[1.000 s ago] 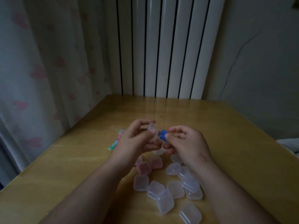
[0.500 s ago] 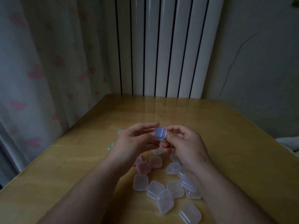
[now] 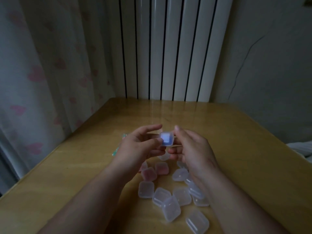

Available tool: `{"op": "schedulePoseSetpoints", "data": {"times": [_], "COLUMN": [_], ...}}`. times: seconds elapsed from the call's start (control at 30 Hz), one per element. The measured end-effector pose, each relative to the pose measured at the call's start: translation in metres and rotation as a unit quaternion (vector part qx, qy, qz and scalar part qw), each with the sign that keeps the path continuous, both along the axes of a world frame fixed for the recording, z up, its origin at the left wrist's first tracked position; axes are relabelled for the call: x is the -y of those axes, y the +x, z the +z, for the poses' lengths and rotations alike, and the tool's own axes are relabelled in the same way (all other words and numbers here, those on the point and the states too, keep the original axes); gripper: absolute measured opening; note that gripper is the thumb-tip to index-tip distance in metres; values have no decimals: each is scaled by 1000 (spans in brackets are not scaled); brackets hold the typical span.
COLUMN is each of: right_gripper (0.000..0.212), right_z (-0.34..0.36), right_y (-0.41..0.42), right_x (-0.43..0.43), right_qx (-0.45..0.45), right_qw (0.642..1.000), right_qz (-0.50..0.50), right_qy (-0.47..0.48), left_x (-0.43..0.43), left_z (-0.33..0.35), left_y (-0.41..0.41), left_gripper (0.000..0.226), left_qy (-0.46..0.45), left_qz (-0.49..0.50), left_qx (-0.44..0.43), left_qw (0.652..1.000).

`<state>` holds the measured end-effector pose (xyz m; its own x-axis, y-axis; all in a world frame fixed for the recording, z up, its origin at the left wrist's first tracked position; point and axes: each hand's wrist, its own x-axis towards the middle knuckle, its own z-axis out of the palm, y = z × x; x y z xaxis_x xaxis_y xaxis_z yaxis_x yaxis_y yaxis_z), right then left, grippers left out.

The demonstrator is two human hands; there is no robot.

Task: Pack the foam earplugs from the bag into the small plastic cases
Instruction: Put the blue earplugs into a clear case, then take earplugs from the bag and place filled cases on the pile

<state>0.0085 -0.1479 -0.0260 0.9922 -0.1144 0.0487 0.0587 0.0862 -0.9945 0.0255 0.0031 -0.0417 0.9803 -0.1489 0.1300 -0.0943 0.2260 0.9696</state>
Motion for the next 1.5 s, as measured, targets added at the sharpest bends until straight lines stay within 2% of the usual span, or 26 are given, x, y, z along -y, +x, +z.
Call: {"op": "schedulePoseSetpoints", "data": {"times": [0.07,0.23,0.43,0.5,0.57,0.63,0.7,0.83,0.97,1.07,1.2,1.23,1.27,1.37,1.5], "right_gripper": [16,5,15,14,11,14,17,22,21,14,12,12,12,15,16], "right_z": [-1,-2,-7,-10,-11,-12,-13,-16,-19,-21,-19,-18,-16,-10,-2], "right_y": [-1,0,5,7,8,9,11,14,16,17,17,18,18,20,28], "right_x": [1,3,4,6,8,9,9,8,8,7,8,8,8,10,8], "right_qx": [7,20,35,42,46,50,57,74,83,86,101,105,110,124,87], "right_qw": [999,995,991,987,985,982,978,970,962,952,938,937,935,933,916], "right_qz": [1,12,-25,-42,-48,-51,-52,-45,-48,-55,-57,-57,-59,-64,-11], "right_qy": [-37,-92,-125,-147,-161,-175,-192,-229,-257,-287,-326,-329,-332,-333,-392], "left_x": [0,3,-4,-7,-7,-7,-5,-5,-4,-5,-10,-12,-15,-22,-27], "left_z": [1,2,7,4,0,-4,-6,-7,-8,-10,-3,-1,1,2,1], "left_y": [-2,-5,-1,3,6,10,10,10,11,12,13,12,12,11,15], "left_gripper": [36,21,14,13,19,27,31,17,18,18,17,21,27,42,42], "left_qy": [20,112,169,283,437,517,546,580,609,596,434,400,391,428,433], "left_qz": [3,36,120,158,170,158,153,159,140,123,171,194,219,278,263], "left_qx": [9,41,30,67,111,127,118,96,95,121,117,109,104,113,78], "left_qw": [1000,992,978,944,876,832,815,793,775,784,877,889,888,853,858]}}
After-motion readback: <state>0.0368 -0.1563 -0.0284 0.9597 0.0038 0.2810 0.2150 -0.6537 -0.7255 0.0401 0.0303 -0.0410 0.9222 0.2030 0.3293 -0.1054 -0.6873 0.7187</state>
